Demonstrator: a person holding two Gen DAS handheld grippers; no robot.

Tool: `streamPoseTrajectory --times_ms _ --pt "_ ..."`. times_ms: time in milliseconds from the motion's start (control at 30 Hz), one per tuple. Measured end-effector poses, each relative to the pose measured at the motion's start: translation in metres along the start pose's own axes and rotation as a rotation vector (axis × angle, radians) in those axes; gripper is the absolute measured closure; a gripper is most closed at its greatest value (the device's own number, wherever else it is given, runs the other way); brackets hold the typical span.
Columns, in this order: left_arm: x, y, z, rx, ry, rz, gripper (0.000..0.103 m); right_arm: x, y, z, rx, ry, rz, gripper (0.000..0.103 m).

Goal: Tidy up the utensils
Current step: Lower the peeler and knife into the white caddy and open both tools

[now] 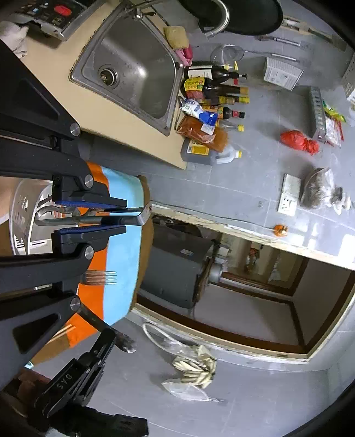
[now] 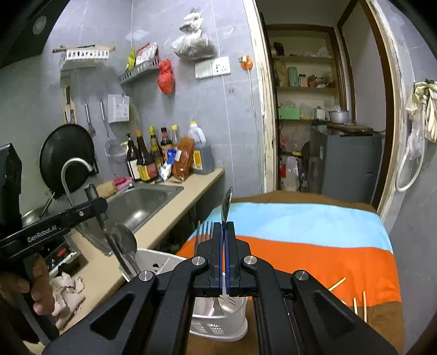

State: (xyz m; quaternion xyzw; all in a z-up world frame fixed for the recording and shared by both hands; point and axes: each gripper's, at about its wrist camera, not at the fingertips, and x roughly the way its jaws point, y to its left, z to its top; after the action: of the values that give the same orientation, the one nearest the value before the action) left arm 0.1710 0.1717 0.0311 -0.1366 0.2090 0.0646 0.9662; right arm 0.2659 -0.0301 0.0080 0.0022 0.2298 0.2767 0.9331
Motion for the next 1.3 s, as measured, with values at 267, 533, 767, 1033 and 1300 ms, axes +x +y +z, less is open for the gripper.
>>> streamPoseTrajectory --times_ms 267,533,767,1033,1300 --pt "0.017 -0.006 -0.012 0.031 0.055 -0.01 0.092 0.015 -0.004 -0.008 0.003 0.065 -0.017 0.101" --pt "0.026 -0.006 -0.017 0.026 0.11 -0.023 0.092 0.023 -0.009 -0.015 0.03 0.122 -0.014 0.101" --pt "0.024 -0.005 -0.016 0.005 0.113 -0.035 0.067 0.022 -0.01 -0.018 0.046 0.143 0.004 0.096" --pt "0.011 -0.014 -0.012 -0.002 0.075 -0.066 0.043 -0.006 -0.015 -0.011 0.059 0.06 -0.035 0.092" --pt "-0.005 -0.036 -0.007 0.033 0.004 -0.042 0.016 -0.059 -0.038 0.002 0.08 -0.094 -0.127 0.047"
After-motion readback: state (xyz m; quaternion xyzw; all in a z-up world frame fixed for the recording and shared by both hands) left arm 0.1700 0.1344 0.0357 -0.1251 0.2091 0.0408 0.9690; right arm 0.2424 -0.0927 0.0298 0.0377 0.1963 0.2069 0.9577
